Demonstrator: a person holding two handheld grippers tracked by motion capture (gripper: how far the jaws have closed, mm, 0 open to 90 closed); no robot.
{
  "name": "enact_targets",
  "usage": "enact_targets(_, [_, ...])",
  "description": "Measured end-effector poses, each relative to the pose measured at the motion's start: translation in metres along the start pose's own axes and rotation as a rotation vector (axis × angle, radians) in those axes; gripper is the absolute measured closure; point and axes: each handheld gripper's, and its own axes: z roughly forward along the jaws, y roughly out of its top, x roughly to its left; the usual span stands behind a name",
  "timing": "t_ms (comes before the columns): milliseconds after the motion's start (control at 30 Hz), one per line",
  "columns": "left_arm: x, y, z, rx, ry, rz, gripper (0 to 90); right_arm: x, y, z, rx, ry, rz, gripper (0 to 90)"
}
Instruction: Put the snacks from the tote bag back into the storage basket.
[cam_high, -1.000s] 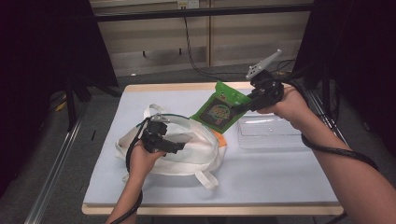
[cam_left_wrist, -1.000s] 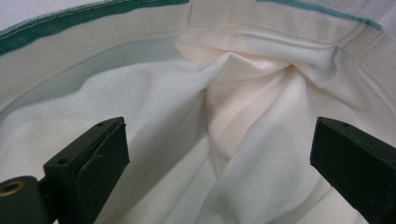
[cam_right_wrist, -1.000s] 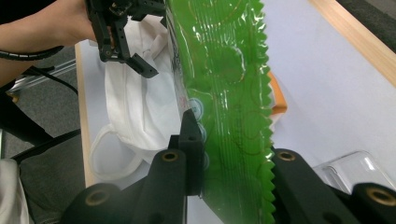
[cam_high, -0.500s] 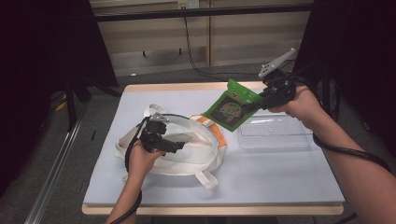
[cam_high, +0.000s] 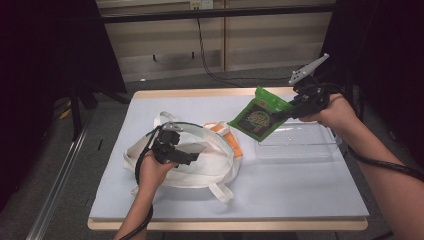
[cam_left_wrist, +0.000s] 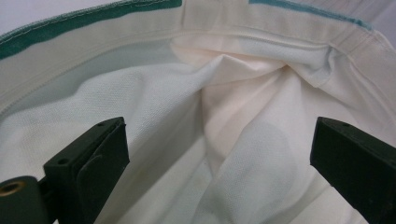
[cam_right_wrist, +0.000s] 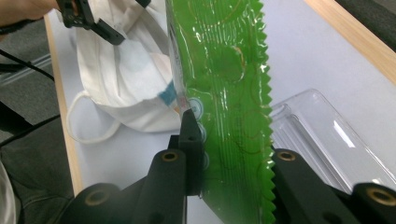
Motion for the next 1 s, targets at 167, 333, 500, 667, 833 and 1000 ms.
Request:
enact_targets(167, [0.001, 0.000, 0.000, -0.010, -0.003, -0.001, 4.5, -0.004, -0.005, -0.003, 0.005, -0.013, 0.021, 75.2])
enact_targets(333, [0.001, -0.001, -0.001, -0.012, -0.009, -0.006, 4.5, -0.008, -0.008, -0.005, 0.007, -0.033, 0.020, 75.2])
enact_targets(500, [0.000, 0.000, -0.001, -0.015, -0.003, -0.002, 4.5, -0.012, -0.012, -0.009, 0.016, -0.041, 0.035, 75.2])
enact_targets(667, [0.001, 0.000, -0.001, -0.004, -0.005, 0.000, 4.5, -0.017, -0.017, -0.012, 0.019, -0.063, 0.036, 75.2])
enact_targets(833, [0.000, 0.000, 0.000, -0.016, -0.009, -0.007, 4.5, -0.025, -0.024, -0.017, 0.025, -0.083, 0.051, 75.2])
enact_targets(1000, [-0.001, 0.000, 0.001, -0.017, -0.008, -0.009, 4.5, -0.031, -0.031, -0.020, 0.042, -0.105, 0.064, 75.2])
